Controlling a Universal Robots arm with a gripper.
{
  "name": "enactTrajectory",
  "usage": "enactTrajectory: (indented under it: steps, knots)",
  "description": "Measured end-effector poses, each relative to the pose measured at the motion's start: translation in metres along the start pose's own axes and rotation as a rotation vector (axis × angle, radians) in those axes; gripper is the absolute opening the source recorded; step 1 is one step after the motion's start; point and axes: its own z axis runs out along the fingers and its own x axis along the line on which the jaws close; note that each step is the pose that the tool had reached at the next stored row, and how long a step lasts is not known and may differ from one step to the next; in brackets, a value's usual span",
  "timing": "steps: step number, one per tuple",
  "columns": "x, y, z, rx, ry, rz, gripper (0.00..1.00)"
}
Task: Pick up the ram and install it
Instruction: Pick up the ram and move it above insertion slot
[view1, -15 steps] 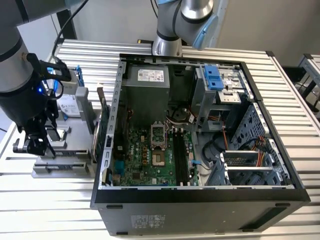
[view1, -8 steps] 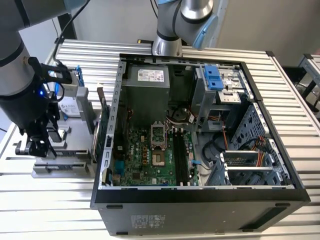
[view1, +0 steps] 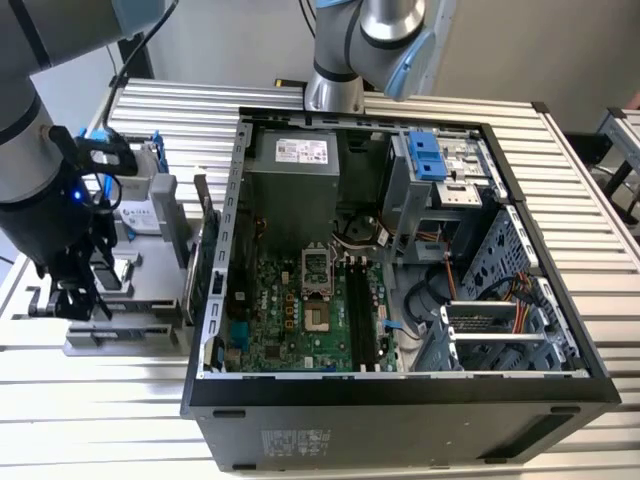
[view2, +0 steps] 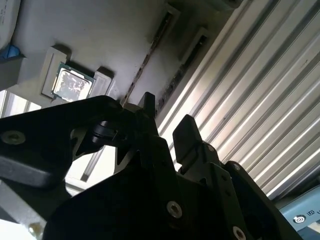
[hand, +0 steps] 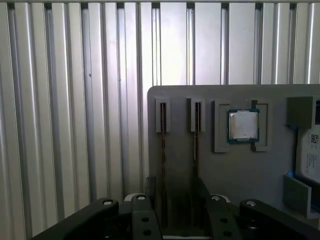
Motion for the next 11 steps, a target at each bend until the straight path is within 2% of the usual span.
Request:
enactTrajectory:
  steps: [11]
  knots:
    - [0.0006, 0.0014, 0.0198, 0.0004, -0.0001, 0.008, 1.00]
